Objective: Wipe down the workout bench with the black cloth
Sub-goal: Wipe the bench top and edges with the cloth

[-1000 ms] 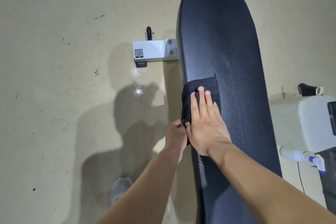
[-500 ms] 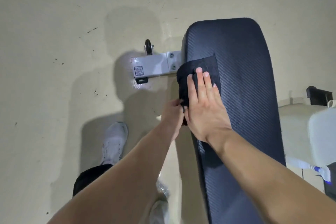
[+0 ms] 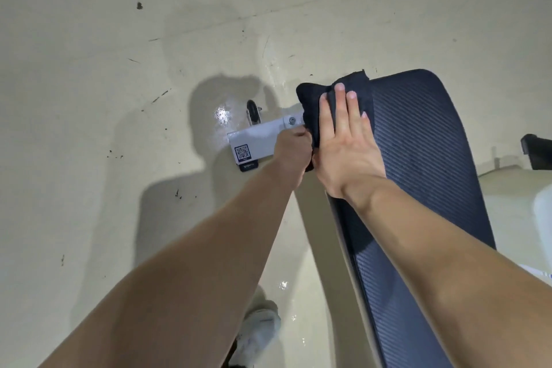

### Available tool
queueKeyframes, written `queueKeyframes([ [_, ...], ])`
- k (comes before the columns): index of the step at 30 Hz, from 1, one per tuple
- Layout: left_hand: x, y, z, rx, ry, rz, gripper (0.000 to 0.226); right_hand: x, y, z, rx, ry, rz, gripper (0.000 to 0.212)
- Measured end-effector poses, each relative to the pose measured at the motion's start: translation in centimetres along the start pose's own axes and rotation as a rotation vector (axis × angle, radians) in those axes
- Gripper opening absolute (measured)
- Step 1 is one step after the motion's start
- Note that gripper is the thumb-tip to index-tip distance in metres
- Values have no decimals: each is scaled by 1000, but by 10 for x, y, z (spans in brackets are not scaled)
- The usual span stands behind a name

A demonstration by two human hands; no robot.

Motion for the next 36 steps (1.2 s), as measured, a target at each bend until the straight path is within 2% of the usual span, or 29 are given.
queueKeyframes([
  [3, 0, 13, 11, 4, 50, 58, 32, 5, 10, 3, 45, 18, -40, 93],
  [7, 2, 36, 50, -61, 30, 20, 26, 25, 54, 4, 65, -16, -50, 74],
  [10, 4, 63, 94, -135, -31, 54, 26, 42, 99, -1, 65, 0, 15, 74],
  [13, 4, 78, 125, -112, -119, 125, 27, 57, 127, -6, 41, 8, 21, 76],
  [15, 4, 79, 111, -116, -197, 114, 27, 58, 126, -7, 31, 3, 41, 77],
  [17, 4, 80, 85, -163, -239, 67, 18, 49, 114, -7, 9, 10, 52, 75],
  [19, 2, 69, 68, -158, -261, 23, 29, 39, 93, -6, -41, 9, 40, 69],
  [21, 3, 54, 50, -156, -252, -8, 26, 29, 69, -2, -72, 27, 20, 64],
  [25, 3, 30, 7, -177, -196, -41, 26, 9, 20, 3, -81, 64, -16, 79],
  [29, 2, 4, -31, -171, -144, 32, 36, -19, -25, -3, -104, 0, -29, 63],
  [32, 4, -12, -53, -139, -233, 48, 45, -32, -48, -22, -124, -77, -55, 46],
  [36, 15, -25, -84, -53, -457, 33, 38, -50, -62, -46, -74, -78, -9, 50],
])
Point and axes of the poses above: each hand's wrist, its own y-axis away from the middle knuckle, its own x-axis out of the palm, z = x × y, the point moved 2 cm from there along -y, towards the middle knuckle, and after that the axes turned 3 degrees about -x, right-handed, at the moved point
